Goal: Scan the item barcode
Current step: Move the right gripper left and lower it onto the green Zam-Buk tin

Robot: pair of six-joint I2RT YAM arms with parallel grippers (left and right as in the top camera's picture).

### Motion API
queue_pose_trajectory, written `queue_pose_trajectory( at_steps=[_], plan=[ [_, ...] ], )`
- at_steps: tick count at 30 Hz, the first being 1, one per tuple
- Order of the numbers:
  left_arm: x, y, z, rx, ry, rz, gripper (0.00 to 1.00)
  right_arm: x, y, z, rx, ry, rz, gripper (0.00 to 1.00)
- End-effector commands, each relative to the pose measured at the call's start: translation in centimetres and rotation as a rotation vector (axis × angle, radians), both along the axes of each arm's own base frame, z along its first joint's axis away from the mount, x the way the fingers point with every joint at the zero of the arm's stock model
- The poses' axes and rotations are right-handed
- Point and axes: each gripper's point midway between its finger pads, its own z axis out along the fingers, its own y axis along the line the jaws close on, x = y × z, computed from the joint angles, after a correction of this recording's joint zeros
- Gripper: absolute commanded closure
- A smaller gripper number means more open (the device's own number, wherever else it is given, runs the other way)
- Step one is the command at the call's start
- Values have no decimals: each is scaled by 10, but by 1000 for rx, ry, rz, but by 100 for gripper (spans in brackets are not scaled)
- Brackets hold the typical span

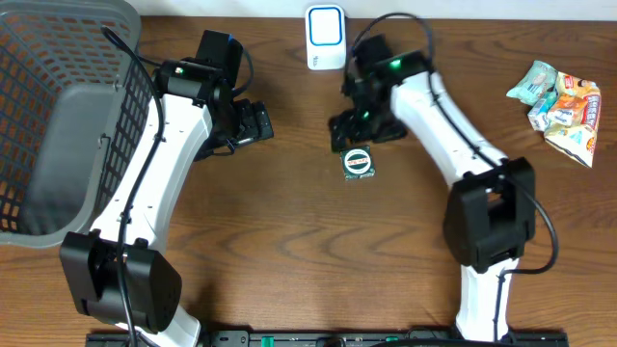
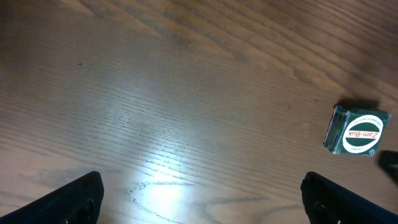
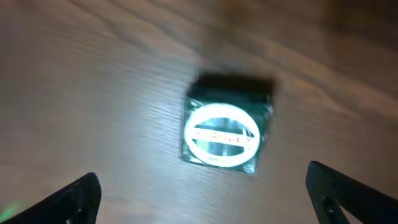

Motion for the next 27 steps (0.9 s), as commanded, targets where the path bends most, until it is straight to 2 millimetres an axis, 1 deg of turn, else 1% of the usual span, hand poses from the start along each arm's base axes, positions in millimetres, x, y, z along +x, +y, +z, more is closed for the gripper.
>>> queue_pose_trajectory(
  at_steps=[1, 3, 5, 9, 11, 13, 16, 24, 26, 27],
  plan=[
    [-1, 2, -3, 3, 12, 15, 0, -3, -18, -15, -186, -29, -117, 1],
    [-1, 1, -3, 3, 12, 15, 0, -7, -9, -24, -181, -31, -103, 1],
    [-1, 2, -3, 3, 12, 15, 0, -11, -5, -33, -181, -31, -91, 1],
    [-1, 1, -3, 3, 12, 15, 0, -19, -1, -49, -182, -24, -72, 1],
    [-1, 2, -3, 3, 12, 15, 0, -24, -1, -54, -194, -17, -64, 3],
    [-1, 1, -3, 3, 12, 15, 0, -23, -4, -56, -211, -26, -64, 4],
    [-1, 1, -3, 3, 12, 15, 0, -20, -5, -56, -221, -40, -66, 1],
    [-1, 1, -3, 3, 12, 15, 0, -7, 1, -61, -188, -96, -73, 1],
    [-1, 1, -3, 3, 12, 15, 0, -7, 1, -63, -187, -101, -58, 5],
    [-1, 1, -3, 3, 12, 15, 0, -7, 0, -65, -187, -101, -53, 8]
  ],
)
